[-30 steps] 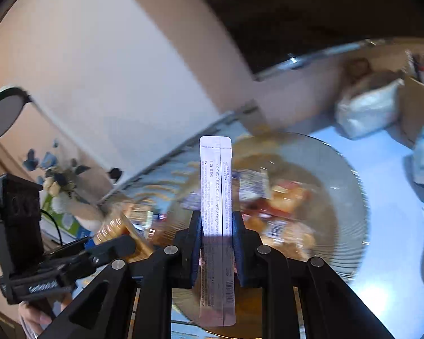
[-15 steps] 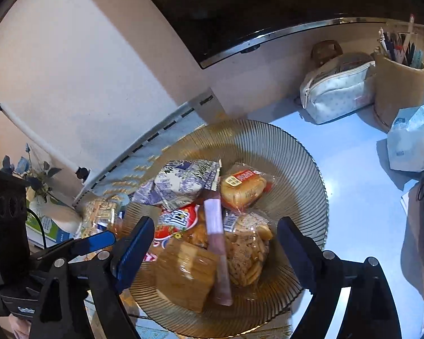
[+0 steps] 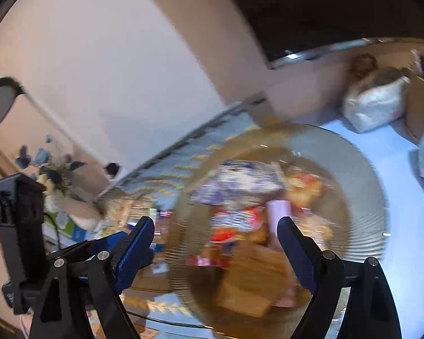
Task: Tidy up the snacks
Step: 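Move both tools back over the remaining snacks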
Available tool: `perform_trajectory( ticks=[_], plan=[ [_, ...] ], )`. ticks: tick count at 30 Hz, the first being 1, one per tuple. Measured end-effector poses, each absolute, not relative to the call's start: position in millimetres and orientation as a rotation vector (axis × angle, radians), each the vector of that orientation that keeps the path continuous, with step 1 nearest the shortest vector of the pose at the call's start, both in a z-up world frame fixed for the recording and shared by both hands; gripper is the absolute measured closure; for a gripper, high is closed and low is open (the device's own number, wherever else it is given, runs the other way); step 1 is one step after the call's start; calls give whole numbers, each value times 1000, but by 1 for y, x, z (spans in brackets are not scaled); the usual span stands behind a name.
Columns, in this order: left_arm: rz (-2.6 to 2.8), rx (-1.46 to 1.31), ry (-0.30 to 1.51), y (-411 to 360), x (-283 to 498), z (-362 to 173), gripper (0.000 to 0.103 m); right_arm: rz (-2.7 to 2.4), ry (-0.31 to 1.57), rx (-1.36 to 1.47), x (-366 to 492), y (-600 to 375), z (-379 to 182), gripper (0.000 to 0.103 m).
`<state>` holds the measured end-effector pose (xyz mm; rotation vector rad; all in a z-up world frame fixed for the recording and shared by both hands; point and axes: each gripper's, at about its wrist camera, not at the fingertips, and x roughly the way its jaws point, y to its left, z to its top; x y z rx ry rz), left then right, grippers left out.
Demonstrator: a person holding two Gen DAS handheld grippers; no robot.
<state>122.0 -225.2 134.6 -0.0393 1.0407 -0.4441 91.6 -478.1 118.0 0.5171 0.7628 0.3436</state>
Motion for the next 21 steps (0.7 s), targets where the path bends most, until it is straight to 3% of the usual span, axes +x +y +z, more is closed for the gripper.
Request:
perform_trajectory(
  ticks=[9,14,21],
  plan=[
    [-298,-118,991,-120,131,143,18,478,714,473,96,-400,131,14],
    [-194,-154,961,-51,139,145,16,560,692,449,96,-353,127,7],
    [-36,-239,959,49,150,112,15,664,719,379,100,-275,107,7]
  ],
)
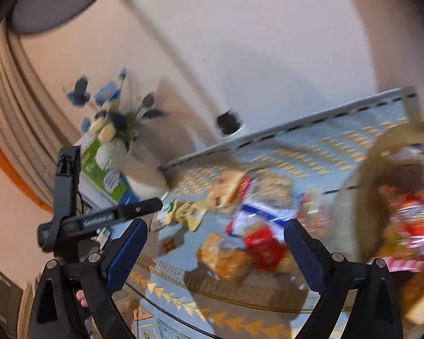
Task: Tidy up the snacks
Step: 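Move both tools back over the remaining snacks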
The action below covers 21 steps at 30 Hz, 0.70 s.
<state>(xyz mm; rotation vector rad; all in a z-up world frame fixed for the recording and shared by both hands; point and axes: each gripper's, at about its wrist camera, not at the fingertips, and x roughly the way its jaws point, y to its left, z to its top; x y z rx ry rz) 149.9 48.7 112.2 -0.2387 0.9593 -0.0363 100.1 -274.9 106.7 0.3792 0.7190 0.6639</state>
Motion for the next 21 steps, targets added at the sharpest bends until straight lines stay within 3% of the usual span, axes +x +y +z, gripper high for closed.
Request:
perform_trajectory(
  ticks=[6,14,18,21],
  plan=[
    [83,-334,989,112,162,71,15,691,763,251,102,-222,73,7],
    [71,-384,982,133,182,35,15,665,799,35,111,-187,37,6],
    [86,-235,908,113,182,25,0,651,793,-32,118,-180,17,1],
    [108,-204,888,108,181,22,0,667,842,-56,123,-172,10,0]
  ],
)
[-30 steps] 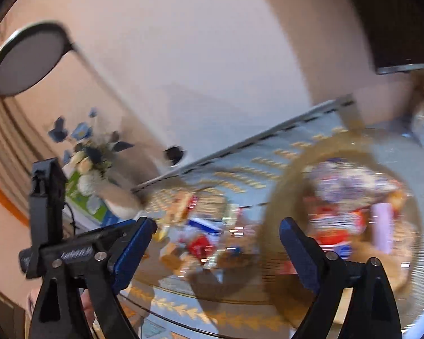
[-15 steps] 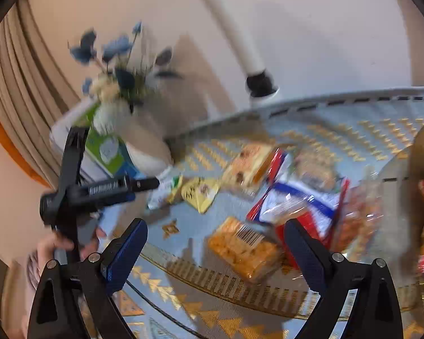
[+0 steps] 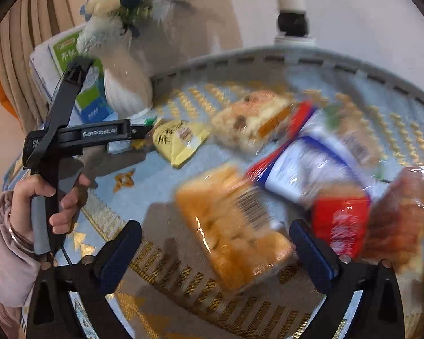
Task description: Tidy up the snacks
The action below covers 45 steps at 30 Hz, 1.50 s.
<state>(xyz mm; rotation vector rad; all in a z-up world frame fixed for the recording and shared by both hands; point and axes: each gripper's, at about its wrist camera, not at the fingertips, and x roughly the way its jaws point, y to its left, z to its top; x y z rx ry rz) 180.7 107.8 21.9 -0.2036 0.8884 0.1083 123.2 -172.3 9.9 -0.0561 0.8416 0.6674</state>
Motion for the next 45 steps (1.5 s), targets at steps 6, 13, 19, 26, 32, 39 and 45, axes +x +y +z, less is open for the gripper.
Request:
perform_trajectory(
  ticks=[6,13,19,26,32,39,45],
  plan=[
    [123,-204,884,107,180,20,0,654,861,-67,128,-168,6,0],
    [145,-212,869,98,178,16,0,562,868,-233,122,-146,3,0],
    [145,-211,869,99,177,15,0,560,866,-234,122,-146,2,0],
    [145,-211,869,100,177,16,0,560,866,-232,122,-145,3,0],
    [145,-211,868,99,177,16,0,559,866,-233,122,-145,3,0],
    [145,-211,868,98,177,15,0,559,866,-233,122,-145,3,0],
    [144,-211,868,98,177,15,0,559,866,-233,122,-145,3,0]
  ],
)
